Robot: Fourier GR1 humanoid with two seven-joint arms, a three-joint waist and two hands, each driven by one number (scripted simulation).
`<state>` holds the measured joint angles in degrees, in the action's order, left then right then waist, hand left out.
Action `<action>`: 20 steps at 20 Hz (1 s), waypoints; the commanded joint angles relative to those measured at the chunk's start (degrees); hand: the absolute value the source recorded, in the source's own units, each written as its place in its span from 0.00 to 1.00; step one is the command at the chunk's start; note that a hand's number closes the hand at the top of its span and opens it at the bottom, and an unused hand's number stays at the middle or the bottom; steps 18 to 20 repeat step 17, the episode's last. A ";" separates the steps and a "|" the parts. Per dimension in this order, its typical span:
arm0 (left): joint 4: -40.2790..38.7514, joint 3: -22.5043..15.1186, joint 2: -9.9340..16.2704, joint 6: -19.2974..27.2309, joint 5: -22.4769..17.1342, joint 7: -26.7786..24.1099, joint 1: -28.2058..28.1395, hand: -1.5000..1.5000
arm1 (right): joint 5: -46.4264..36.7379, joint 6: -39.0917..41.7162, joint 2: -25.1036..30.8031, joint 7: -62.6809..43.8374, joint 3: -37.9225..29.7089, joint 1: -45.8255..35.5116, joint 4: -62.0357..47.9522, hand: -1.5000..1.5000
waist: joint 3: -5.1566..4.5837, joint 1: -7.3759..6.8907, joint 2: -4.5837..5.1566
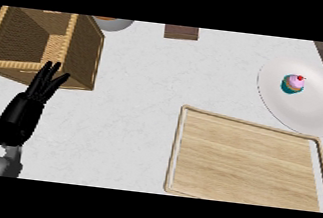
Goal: Pick the cupcake from the tray and place it in the plate
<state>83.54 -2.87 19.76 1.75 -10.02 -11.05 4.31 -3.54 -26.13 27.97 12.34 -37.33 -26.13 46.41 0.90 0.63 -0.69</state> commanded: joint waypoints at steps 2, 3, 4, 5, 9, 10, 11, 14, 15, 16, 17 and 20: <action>-6.34 1.25 0.54 -0.37 0.01 1.81 -2.61 0.50 | 5.69 10.83 2.52 8.75 -4.15 8.47 -0.65 0.00 | -0.79 0.44 0.89; -8.28 1.26 -0.27 0.45 0.93 -0.11 -2.40 0.50 | 6.26 12.47 3.34 10.93 -5.03 10.01 -1.60 0.00 | -0.79 0.73 1.06; -6.17 0.96 -0.06 0.61 0.74 1.91 -2.86 0.50 | 7.32 15.29 4.40 10.76 -5.52 11.81 -0.42 0.00 | -0.81 0.76 0.75; -5.79 0.34 -1.06 1.38 0.91 2.87 -2.26 0.50 | 7.75 16.95 3.85 13.96 -5.91 13.56 -1.56 0.00 | -0.75 0.70 0.84; -6.83 0.97 0.08 -0.76 0.75 1.52 -2.37 0.50 | 7.49 19.48 5.40 17.02 -5.94 15.38 -4.64 0.00 | -0.82 -0.16 0.94; -6.86 -1.18 -3.20 2.70 2.63 3.50 0.01 0.50 | 7.78 20.14 5.68 17.77 -6.40 16.39 -5.38 0.00 | -0.80 0.26 0.97; -7.16 -0.09 -1.94 1.16 1.75 3.16 0.41 0.50 | 6.64 19.12 4.25 19.74 -5.23 15.47 -7.24 0.00 | -0.78 -0.40 1.04; -6.27 1.24 -0.26 -1.10 0.18 2.86 -2.75 0.50 | 7.95 21.23 4.57 22.42 -6.70 18.01 -8.87 0.00 | -0.79 -0.53 0.93; -5.89 -1.82 -3.22 1.86 3.70 1.20 -3.32 0.50 | 7.83 21.68 6.99 21.71 -6.97 16.99 -10.46 0.00 | -0.77 -0.69 0.98; -5.76 0.33 -0.81 -0.13 1.62 3.80 -1.05 0.50 | 7.61 21.41 7.04 22.33 -6.86 16.99 -11.25 0.00 | -0.78 -0.69 0.96; -3.63 0.33 -0.48 -0.40 1.00 5.20 -2.14 0.50 | 7.98 19.44 5.57 26.07 -8.10 17.81 -12.29 0.00 | -0.72 -0.96 0.92; -3.63 0.33 -0.48 -0.40 1.00 5.20 -2.14 0.50 | 7.98 19.44 5.57 26.07 -8.10 17.81 -12.29 0.00 | -0.72 -0.96 0.92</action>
